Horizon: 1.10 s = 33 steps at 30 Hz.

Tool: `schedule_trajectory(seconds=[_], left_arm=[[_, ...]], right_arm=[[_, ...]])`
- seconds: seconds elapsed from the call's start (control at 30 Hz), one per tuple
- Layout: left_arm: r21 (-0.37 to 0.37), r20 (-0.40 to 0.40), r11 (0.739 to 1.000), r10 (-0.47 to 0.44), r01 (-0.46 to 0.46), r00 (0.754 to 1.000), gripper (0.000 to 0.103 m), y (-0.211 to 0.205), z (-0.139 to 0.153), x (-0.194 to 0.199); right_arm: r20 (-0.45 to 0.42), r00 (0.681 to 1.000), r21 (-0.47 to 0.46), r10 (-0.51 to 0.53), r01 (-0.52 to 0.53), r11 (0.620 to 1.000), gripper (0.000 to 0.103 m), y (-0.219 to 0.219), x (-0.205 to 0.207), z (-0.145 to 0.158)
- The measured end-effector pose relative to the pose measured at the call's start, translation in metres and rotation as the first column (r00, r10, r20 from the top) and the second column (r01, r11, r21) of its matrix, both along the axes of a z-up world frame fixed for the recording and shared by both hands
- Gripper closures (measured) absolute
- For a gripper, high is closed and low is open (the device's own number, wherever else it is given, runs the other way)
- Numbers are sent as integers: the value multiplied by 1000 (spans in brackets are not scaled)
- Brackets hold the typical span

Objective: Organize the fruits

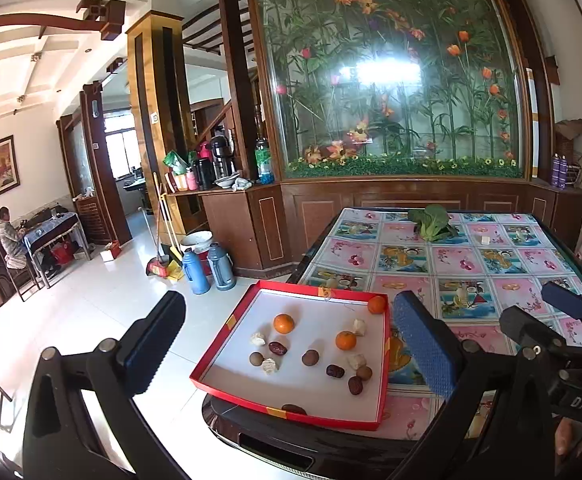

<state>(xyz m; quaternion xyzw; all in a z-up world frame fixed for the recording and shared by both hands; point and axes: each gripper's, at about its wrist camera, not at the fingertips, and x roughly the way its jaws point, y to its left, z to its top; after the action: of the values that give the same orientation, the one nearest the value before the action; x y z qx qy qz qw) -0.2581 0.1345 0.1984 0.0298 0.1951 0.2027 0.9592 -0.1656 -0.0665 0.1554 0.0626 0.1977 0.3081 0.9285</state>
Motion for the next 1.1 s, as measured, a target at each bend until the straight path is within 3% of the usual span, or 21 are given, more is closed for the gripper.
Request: schedule_trajectory(seconds=[0.03,0.17,0.3,0.67,0.97,1.1], left_arm=[[-2,-1,1000,-2,2,1000,0,-1,0,-1],[-13,-2,1000,13,-13,1000,0,2,0,-2],[-10,0,999,31,-31,1000,0,5,-2,-3],[-5,6,998,57,-57,998,0,14,-7,-6],[-15,28,997,73,-73,997,0,35,-14,-8],[-13,43,996,87,-87,995,0,43,-15,-8]], right_arm=[[16,1000,15,-17,16,1000,0,-2,-2,1],[128,990,58,-52,45,997,0,-11,-17,4],[214,975,29,-62,57,998,0,-4,-26,6],[155,987,-50,-39,48,998,0,25,-19,-7],[167,985,-82,-34,48,995,0,50,-23,1],[131,990,-101,-45,58,993,0,62,-13,2]])
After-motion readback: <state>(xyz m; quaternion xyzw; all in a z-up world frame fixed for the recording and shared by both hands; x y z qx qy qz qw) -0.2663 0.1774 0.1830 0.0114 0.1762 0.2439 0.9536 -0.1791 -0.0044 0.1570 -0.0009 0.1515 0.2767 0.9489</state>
